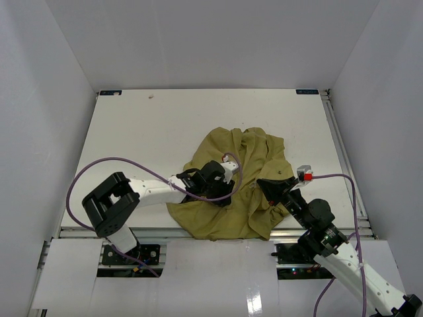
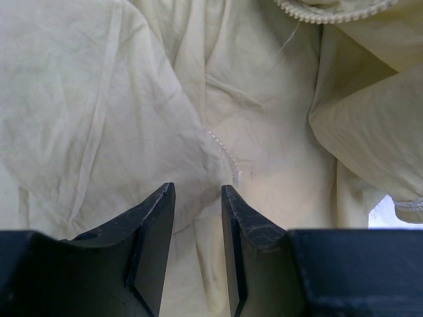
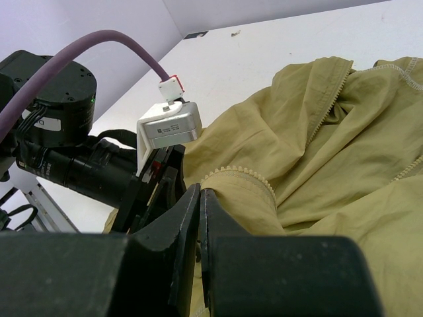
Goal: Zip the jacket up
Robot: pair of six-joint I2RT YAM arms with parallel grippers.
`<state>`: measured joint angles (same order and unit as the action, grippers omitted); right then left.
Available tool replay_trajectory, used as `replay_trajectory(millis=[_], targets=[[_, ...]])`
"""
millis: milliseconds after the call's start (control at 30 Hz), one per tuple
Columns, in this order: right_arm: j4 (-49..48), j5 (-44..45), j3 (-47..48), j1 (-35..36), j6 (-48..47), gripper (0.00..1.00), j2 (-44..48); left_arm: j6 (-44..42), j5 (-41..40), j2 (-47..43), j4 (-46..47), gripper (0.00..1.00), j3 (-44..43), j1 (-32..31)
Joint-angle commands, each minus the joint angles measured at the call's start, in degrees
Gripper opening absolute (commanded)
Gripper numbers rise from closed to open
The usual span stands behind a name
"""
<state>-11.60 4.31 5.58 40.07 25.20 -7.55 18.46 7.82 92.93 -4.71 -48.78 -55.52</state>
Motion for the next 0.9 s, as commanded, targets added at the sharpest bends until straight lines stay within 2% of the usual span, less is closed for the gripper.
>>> replay_trajectory(millis=[0, 500, 867], targets=[[-1.06, 0.09, 2.5, -0.2, -0.85, 0.08, -0.36, -0.41, -0.96, -0.14, -0.39, 0.45, -2.75, -0.88], [-0.99, 0.25, 2.85, -0.26, -1.28, 0.08, -0.59, 0.0, -3.07, 2.36, -1.14, 0.41, -3.46, -1.4], [-0.98, 0.17, 2.85, -0.26, -1.2, 0.08, -0.62, 0.61, -4.42, 2.85, -2.39, 0.42, -3.68, -2.57]])
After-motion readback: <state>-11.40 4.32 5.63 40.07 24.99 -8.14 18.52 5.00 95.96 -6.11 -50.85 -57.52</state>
